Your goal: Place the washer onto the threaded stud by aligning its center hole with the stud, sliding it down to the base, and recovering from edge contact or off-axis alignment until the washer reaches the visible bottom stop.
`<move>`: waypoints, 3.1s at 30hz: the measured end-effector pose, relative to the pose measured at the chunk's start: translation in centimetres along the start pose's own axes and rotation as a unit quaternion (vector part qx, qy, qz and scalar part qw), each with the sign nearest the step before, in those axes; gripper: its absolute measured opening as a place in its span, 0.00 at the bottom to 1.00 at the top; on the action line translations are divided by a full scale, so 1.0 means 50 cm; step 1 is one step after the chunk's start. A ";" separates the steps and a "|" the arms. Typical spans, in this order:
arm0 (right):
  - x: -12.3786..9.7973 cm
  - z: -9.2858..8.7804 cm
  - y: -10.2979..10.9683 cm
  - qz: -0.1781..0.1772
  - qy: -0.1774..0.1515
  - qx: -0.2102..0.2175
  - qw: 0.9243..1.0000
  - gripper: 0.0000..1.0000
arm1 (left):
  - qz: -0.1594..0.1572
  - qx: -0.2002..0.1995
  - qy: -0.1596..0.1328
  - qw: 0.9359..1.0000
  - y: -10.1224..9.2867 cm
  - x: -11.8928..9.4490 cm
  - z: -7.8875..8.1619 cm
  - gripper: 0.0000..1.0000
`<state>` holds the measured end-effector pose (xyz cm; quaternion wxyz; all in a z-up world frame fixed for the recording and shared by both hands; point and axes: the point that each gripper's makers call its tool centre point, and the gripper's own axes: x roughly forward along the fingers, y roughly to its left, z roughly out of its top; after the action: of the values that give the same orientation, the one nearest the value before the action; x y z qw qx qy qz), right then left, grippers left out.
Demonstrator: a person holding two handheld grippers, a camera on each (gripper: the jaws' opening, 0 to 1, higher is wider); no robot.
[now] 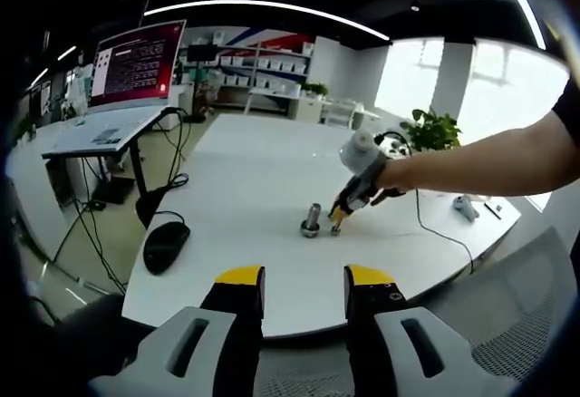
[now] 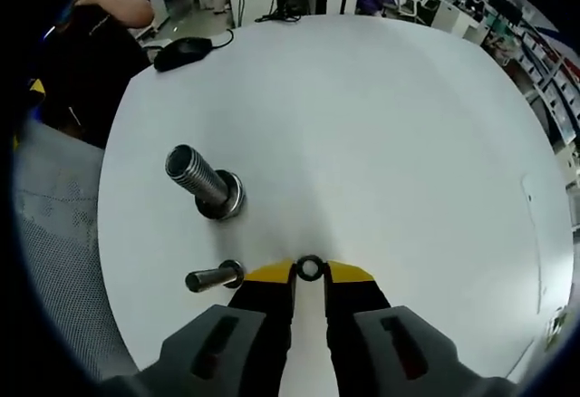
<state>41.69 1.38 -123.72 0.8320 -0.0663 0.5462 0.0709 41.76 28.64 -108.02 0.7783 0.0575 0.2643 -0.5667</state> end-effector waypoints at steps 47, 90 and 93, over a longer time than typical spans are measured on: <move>-0.145 0.047 0.093 0.049 -0.027 -0.094 0.994 0.14 | -0.005 0.004 0.001 1.000 -0.001 -0.001 -0.002 0.34; -0.037 -0.007 0.089 0.026 0.066 -0.064 0.995 0.24 | -0.009 0.004 0.001 1.000 -0.005 -0.001 -0.001 0.35; -0.053 0.001 0.087 0.024 0.046 -0.051 0.997 0.28 | -0.011 0.008 0.005 1.000 -0.005 0.000 -0.005 0.35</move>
<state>39.87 5.54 -121.42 0.7996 -0.0990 0.5810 0.1155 41.46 28.65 -108.16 0.7703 0.0639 0.2647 -0.5766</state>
